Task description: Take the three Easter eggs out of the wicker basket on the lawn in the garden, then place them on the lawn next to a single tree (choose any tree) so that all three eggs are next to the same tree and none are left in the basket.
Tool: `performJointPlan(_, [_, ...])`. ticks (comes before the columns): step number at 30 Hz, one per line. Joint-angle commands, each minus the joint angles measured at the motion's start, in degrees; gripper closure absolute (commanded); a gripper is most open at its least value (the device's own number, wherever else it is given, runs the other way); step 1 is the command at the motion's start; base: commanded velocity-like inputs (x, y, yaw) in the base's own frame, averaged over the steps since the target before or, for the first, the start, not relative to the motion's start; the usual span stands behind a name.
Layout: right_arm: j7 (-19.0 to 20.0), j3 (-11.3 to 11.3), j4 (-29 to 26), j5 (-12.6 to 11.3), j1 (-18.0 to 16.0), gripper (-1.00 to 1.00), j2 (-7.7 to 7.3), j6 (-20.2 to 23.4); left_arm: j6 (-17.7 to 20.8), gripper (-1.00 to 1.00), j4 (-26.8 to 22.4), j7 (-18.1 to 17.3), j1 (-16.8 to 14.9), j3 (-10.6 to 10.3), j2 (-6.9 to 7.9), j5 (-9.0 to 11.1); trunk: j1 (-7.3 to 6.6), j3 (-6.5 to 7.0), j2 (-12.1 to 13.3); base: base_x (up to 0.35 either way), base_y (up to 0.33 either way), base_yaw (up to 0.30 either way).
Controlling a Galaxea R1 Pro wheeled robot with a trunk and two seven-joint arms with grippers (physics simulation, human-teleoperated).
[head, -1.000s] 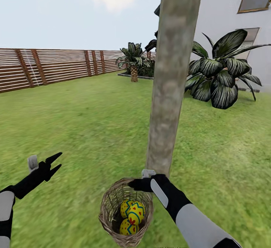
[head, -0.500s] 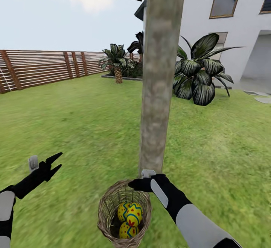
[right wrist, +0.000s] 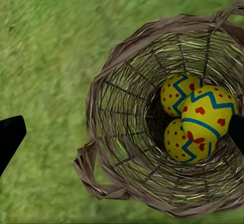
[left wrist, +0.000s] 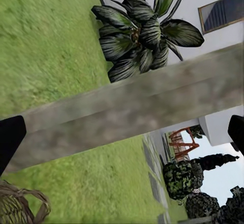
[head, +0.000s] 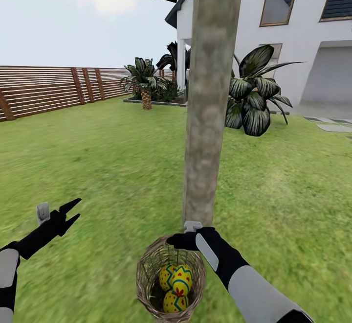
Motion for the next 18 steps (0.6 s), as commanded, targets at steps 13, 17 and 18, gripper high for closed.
performJointPlan(13, [-18.01, 0.24, -0.21, -0.13, -0.04, -1.00, 0.00, -1.21, 0.27, -1.00, 0.01, -0.23, -0.03, 0.22, 0.07, -0.09, 0.00, -0.06, -0.03, 0.000, 0.003, 0.000])
performJointPlan(17, [-19.63, 0.31, -0.15, -1.46, -0.04, -1.00, 0.00, -1.32, 0.27, -1.00, 0.00, -0.24, -0.07, 0.27, 0.07, -0.09, 0.00, -0.06, -0.03, 0.000, 0.000, 0.000])
performJointPlan(18, [-19.72, 0.37, -0.14, -1.66, -0.04, -1.00, 0.00, -1.33, 0.27, -1.00, -0.03, -0.24, -0.06, 0.29, 0.07, -0.09, 0.00, -0.06, -0.03, 0.000, 0.000, 0.000])
